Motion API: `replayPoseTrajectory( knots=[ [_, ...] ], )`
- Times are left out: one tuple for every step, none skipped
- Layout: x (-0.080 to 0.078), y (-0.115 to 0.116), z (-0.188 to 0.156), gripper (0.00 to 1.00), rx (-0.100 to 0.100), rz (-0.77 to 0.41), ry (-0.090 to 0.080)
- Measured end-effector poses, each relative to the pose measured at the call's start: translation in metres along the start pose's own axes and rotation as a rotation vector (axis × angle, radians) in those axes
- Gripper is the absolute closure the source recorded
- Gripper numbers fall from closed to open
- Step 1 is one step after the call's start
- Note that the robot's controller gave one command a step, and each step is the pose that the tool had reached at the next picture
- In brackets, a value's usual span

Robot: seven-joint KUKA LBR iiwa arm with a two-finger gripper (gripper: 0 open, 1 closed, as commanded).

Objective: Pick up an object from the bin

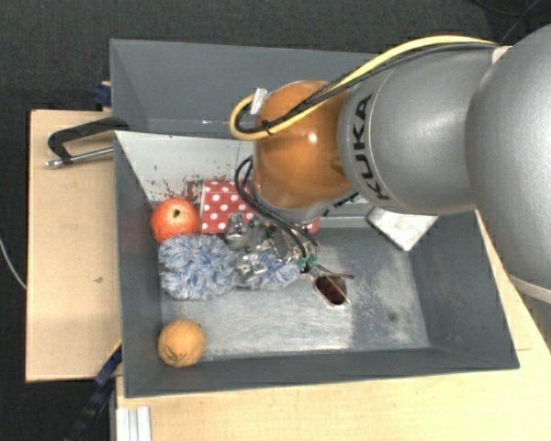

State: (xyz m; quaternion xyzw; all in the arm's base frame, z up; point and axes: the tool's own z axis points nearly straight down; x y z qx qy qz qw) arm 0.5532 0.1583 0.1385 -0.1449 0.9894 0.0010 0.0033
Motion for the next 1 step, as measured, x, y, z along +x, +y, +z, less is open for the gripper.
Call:
replayPoseTrajectory(
  knots=[
    [-0.0002, 0.0001, -0.0091, 1.0, 0.0, 0.0, 0.0]
  ],
)
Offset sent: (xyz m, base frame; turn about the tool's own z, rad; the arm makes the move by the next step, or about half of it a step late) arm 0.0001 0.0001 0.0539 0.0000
